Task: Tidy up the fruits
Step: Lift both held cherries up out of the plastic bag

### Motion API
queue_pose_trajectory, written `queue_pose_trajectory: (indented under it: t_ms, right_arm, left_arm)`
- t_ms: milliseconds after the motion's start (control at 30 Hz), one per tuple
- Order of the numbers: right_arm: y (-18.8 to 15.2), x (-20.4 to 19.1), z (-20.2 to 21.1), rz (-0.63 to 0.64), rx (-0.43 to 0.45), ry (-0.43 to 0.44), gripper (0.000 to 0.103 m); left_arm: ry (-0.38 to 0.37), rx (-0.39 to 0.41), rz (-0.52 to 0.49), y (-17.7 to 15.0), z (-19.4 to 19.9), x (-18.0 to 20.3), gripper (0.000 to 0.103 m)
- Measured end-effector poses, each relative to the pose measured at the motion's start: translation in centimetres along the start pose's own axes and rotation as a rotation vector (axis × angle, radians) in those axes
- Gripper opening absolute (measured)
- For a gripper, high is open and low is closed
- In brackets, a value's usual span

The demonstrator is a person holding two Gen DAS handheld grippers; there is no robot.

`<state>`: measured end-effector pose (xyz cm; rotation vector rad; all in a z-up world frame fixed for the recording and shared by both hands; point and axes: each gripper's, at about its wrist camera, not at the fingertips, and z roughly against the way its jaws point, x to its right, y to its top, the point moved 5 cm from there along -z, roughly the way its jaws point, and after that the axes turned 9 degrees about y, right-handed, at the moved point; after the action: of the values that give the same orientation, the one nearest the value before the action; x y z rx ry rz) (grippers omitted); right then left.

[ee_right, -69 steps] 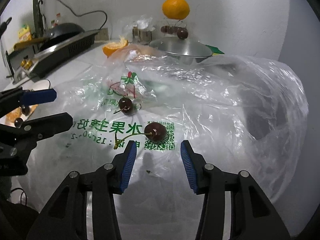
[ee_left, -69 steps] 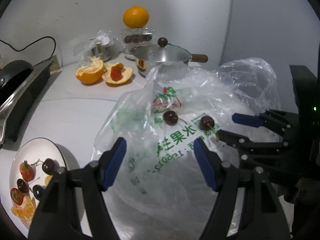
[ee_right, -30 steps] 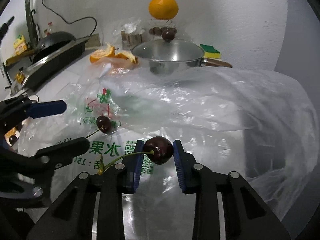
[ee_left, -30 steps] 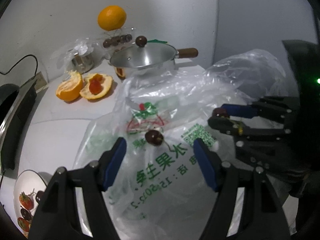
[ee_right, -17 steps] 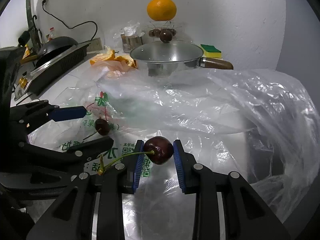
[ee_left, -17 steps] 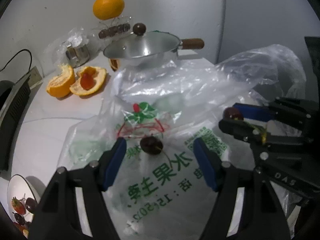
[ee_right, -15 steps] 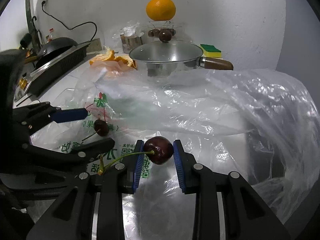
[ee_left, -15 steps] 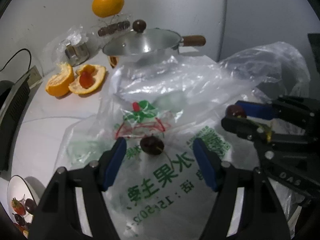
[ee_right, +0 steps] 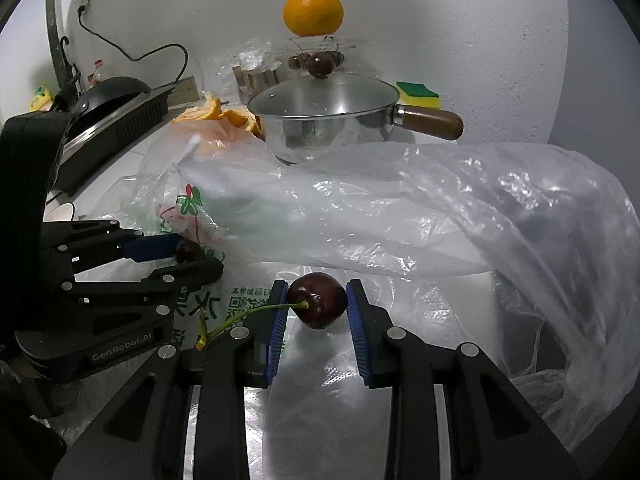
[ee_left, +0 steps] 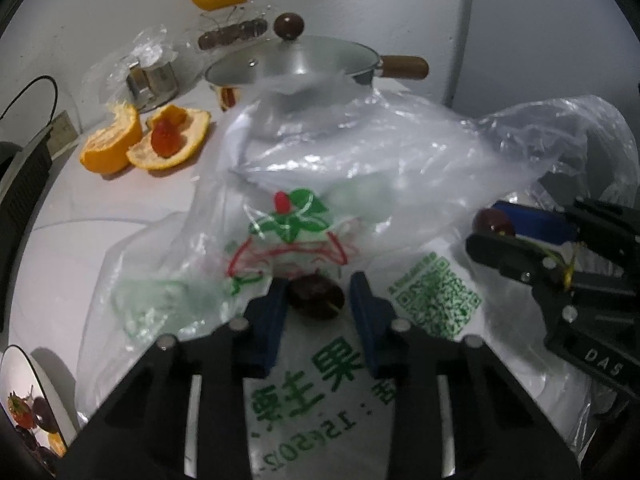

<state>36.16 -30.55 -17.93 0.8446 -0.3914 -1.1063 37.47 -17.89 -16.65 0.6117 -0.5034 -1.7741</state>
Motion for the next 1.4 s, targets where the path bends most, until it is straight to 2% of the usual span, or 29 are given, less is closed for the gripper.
queue_pose_trajectory:
  t_ms: [567, 967, 1333, 1400]
  right_arm:
    - [-0.1, -1.9, 1.9, 0.018, 0.012, -0.031, 0.032]
    - [-0.3, -1.7, 2.3, 0.009, 0.008, -0.047, 0.032]
    - [-0.4, -1.0, 2.2, -0.005, 0.010, -0.049, 0.032]
    - [-0.4, -1.1, 2.3, -0.003, 0.011, -0.052, 0.032]
  left_arm:
    - [-0.059, 0.037, -0.005, -1.0, 3.4, 0.2, 0.029]
    - [-0.080, 0.013, -0.018, -1.2, 2.5, 1.5, 0.035]
    - [-0.119, -0.004, -0.049, -1.1, 1.7, 2.5, 0.034]
    - [-0.123, 0.003, -0.049, -1.0, 1.9, 2.6, 0.030]
